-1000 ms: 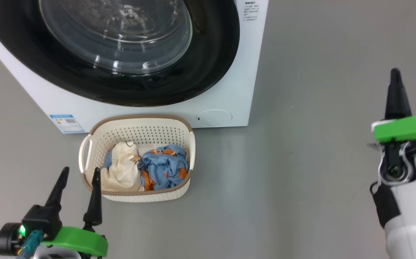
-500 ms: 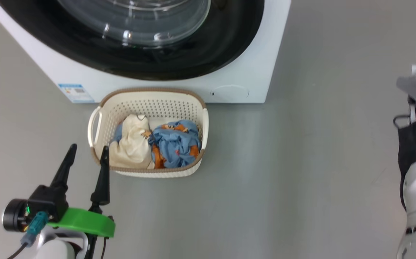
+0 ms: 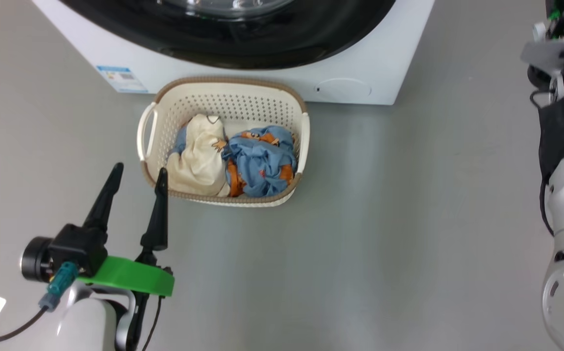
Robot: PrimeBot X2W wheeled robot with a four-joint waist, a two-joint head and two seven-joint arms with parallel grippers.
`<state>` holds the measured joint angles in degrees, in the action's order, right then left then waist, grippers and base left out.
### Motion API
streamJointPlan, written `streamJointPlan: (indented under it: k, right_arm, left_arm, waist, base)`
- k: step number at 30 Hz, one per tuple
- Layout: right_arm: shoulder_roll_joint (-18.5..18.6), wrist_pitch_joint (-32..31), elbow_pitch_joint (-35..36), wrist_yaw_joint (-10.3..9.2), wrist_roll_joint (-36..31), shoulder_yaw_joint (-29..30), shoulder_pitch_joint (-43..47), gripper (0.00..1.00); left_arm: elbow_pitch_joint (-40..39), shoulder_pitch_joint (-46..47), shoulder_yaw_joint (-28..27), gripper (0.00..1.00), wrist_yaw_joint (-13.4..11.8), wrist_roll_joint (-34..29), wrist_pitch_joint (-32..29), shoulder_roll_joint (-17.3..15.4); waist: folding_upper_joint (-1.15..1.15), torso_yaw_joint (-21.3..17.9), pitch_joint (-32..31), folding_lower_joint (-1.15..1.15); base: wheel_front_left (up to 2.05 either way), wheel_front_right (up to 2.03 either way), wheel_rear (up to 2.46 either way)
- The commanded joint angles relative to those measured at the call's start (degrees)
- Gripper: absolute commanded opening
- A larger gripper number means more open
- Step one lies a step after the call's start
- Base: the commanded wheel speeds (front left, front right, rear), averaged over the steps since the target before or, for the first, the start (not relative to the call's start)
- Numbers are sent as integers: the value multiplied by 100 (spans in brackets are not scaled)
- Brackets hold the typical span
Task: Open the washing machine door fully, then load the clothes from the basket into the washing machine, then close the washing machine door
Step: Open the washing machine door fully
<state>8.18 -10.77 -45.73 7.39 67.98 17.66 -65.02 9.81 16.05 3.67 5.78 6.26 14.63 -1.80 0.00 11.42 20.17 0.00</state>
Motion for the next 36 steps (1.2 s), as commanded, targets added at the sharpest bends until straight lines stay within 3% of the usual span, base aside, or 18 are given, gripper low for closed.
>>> streamJointPlan:
  k: [1,11,36]
  right_arm:
    - [-93,-88,53,10,-55,-99,-315,0]
    - [-98,-671,-524,10,-323,-176,-1067,0]
    - [-181,-724,-1137,10,-1273,-195,-2121,0]
  left_arm:
    - [-180,165,-127,100,-48,79,37,-109]
    - [-268,330,98,100,-175,268,37,-109]
    - [-465,650,456,100,-396,643,37,-108]
  waist:
    - [0,146,171,0]
    - [0,376,495,0]
    - [0,730,984,0]
  base:
    - [0,0,0]
    - [0,0,0]
    - [0,0,0]
